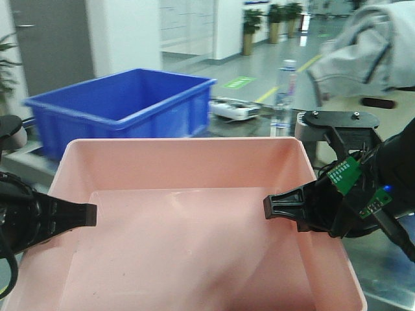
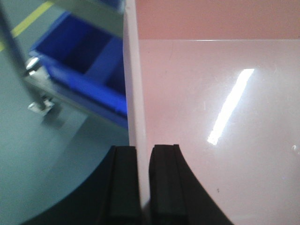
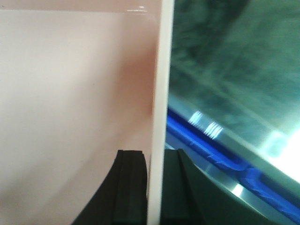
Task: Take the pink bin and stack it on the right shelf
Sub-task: 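Hold the pink bin with both grippers while the base drives to the table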
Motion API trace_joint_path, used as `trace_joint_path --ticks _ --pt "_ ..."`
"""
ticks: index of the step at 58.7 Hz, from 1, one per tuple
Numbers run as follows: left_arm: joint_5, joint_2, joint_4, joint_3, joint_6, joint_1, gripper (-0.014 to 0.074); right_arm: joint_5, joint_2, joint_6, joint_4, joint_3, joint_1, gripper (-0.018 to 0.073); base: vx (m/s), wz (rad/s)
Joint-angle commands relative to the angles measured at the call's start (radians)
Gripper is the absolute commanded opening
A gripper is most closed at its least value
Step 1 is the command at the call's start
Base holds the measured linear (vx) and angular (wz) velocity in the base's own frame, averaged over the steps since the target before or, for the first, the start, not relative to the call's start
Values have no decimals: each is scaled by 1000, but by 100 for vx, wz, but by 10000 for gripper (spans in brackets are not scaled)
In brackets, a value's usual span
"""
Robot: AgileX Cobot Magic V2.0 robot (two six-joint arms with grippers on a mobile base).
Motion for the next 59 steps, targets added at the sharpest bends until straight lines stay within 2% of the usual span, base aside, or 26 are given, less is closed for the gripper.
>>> trace_joint_path --ticks 1,21,59 --pt "-83 -22 33 -28 -2 -9 111 -63 -33 -13 -41 -29 -3 74 27 -71" --pt "-83 -22 33 -28 -2 -9 111 -63 -33 -13 -41 -29 -3 74 24 -58" --pt "-83 -22 33 -28 -2 -9 111 -63 -33 -13 -41 -29 -3 74 19 -30"
